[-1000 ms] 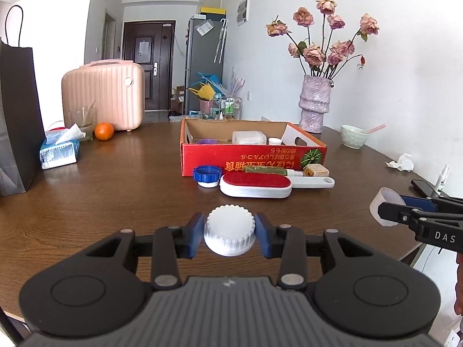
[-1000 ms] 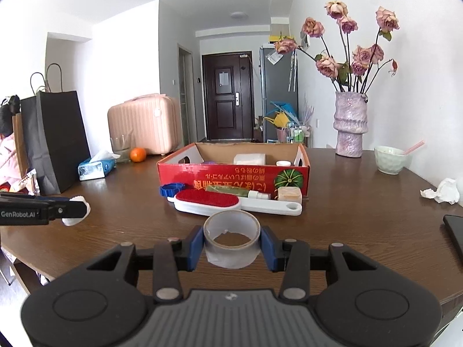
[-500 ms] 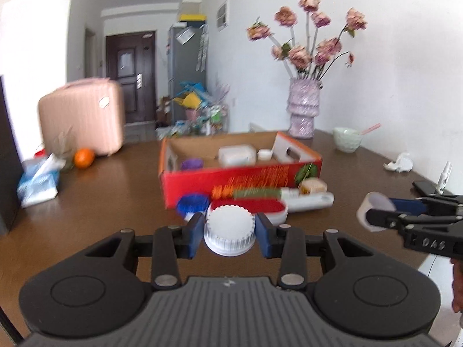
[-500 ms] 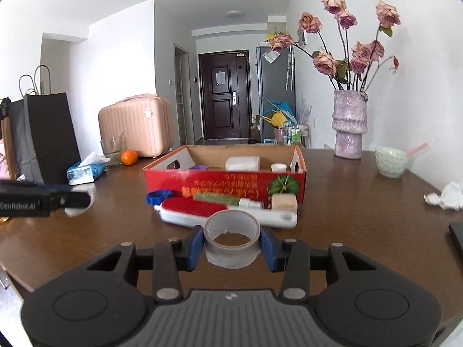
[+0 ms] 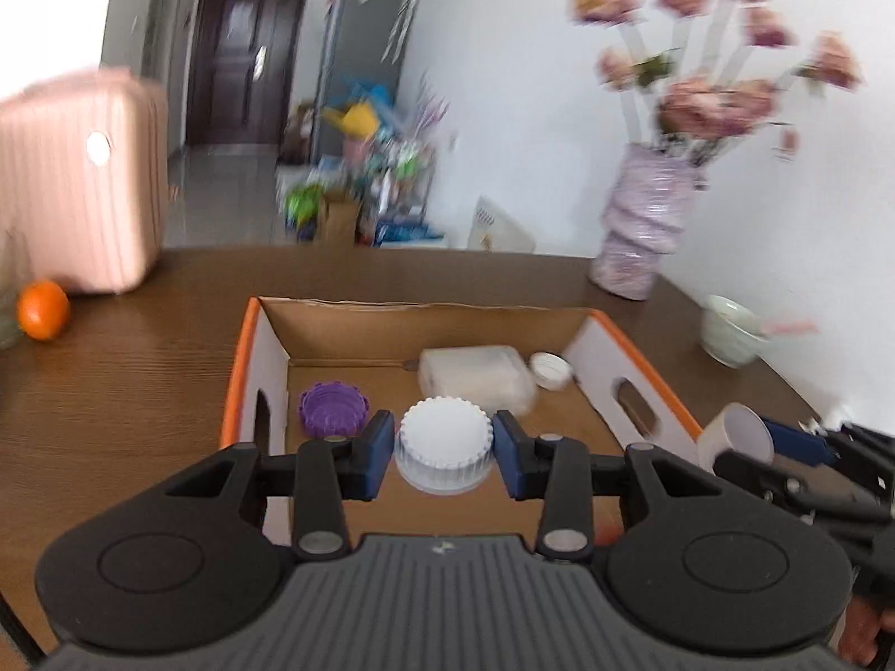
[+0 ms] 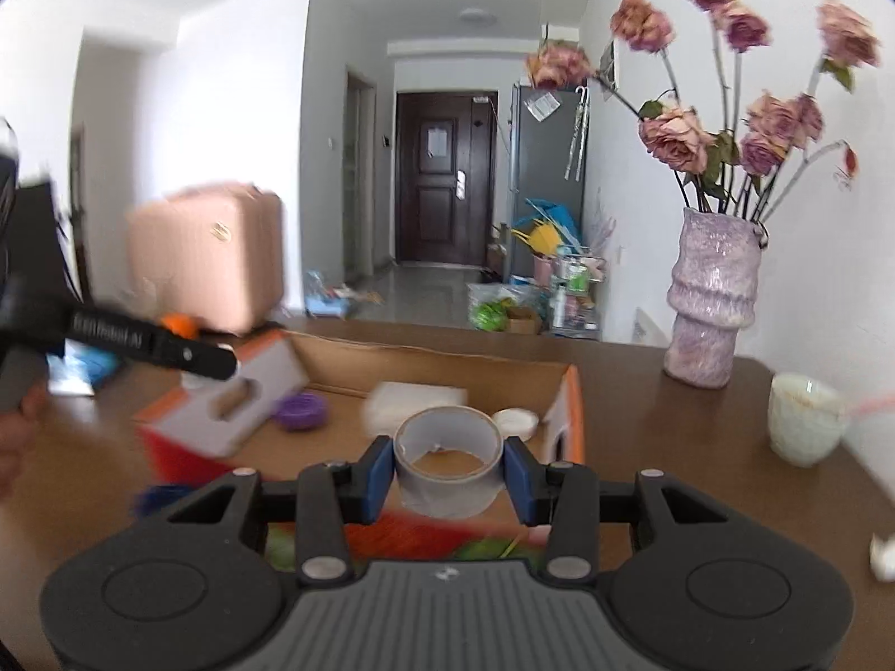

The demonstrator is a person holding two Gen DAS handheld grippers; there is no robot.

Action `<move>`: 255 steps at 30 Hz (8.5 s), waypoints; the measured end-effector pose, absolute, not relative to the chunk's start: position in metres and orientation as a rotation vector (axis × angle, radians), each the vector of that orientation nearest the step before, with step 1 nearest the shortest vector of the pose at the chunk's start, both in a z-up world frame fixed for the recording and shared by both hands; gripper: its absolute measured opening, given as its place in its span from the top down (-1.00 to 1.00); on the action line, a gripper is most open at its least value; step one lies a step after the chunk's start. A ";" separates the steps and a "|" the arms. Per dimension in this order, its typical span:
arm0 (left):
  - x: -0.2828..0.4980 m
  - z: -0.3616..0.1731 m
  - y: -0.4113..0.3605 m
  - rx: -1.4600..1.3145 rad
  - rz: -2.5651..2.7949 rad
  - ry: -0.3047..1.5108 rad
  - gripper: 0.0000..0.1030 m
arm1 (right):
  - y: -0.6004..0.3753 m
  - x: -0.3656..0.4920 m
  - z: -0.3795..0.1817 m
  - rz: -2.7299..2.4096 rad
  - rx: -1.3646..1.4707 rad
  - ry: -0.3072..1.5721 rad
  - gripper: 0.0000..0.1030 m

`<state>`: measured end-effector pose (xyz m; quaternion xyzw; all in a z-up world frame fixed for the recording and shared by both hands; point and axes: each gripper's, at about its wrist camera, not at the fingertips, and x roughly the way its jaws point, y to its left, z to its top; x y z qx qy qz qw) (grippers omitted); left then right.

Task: Organize rigid objects
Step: 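Carry the cap and tape roll into the box and open both tools, then withdraw both tools from the box back over the table, then grasp the blue cap with the left tool while the right tool grasps the beige square block, then carry the blue cap and beige block into the box and open both tools, then withdraw both tools from the box toward the lint brush, then grasp the red lint brush head with the left tool while the right tool grasps its white handle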

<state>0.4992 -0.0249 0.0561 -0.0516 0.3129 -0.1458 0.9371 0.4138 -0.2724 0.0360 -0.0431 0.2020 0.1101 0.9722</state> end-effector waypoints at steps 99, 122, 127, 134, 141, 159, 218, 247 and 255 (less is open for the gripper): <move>0.365 -0.014 0.013 -0.024 -0.153 0.565 -0.63 | -0.304 0.327 -0.018 0.169 0.024 0.499 -0.60; 0.394 -0.023 0.026 -0.132 -0.162 0.609 -0.02 | -0.282 0.415 -0.045 0.181 -0.069 0.591 0.19; 0.368 0.002 0.041 -0.131 -0.140 0.549 -0.03 | -0.289 0.410 -0.040 0.163 -0.022 0.586 0.21; 0.309 0.026 0.070 -0.147 -0.085 0.494 -0.03 | -0.308 0.359 -0.012 0.095 0.017 0.501 0.22; 0.253 0.018 0.081 -0.177 -0.071 0.533 -0.03 | -0.292 0.286 -0.001 0.140 0.022 0.475 0.21; 0.230 0.031 0.059 -0.136 -0.135 0.518 -0.03 | -0.262 0.241 0.014 0.291 0.038 0.447 0.21; 0.338 0.116 0.057 0.009 -0.232 0.499 -0.72 | -0.277 0.384 0.113 0.254 -0.026 0.536 -0.34; 0.154 0.001 0.058 -0.082 -0.252 0.596 -0.90 | -0.286 0.129 -0.010 0.228 0.009 0.524 -0.70; 0.181 -0.003 0.046 -0.088 -0.260 0.602 -0.87 | -0.294 0.151 -0.021 0.203 0.048 0.531 -0.68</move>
